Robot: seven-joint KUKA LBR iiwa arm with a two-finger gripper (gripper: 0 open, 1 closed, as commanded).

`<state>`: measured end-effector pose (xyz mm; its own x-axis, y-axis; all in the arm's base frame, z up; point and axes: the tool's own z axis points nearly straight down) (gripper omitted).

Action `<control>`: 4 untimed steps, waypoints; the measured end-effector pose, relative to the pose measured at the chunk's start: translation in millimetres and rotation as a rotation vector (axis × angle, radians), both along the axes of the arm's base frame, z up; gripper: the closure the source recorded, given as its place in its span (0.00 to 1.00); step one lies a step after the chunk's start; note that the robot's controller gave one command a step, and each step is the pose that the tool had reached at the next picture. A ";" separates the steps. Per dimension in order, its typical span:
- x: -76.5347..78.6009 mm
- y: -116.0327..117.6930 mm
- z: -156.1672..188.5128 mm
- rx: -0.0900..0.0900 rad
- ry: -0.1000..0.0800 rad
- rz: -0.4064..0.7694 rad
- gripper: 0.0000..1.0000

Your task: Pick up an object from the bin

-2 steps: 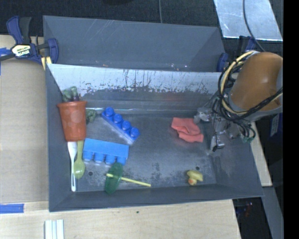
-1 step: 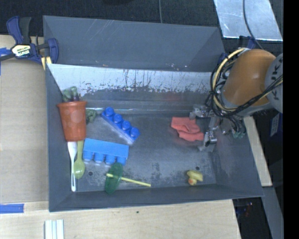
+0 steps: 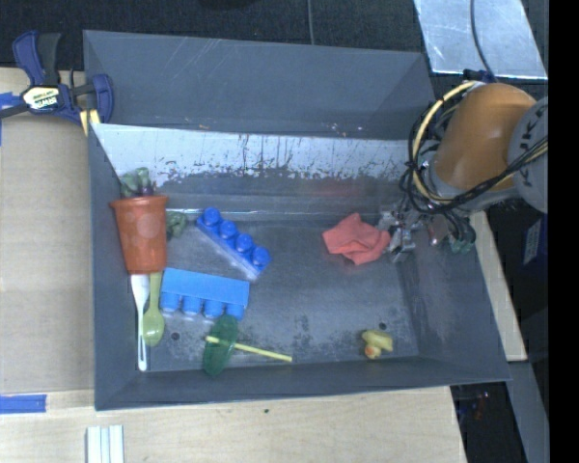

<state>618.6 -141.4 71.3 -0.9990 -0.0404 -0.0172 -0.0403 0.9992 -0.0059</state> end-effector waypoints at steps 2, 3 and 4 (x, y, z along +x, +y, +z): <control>-0.4 0.8 66.5 0.002 0.002 -0.025 1.00; -6.1 24.1 157.4 -0.001 0.005 0.176 1.00; -5.9 15.1 118.1 -0.003 -0.006 0.092 1.00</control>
Offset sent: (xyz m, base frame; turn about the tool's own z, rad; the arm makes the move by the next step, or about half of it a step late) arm 0.0009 0.0020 0.1151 0.0421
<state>612.6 -126.2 189.4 -0.9910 -0.1320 -0.0229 -0.1319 0.9912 -0.0089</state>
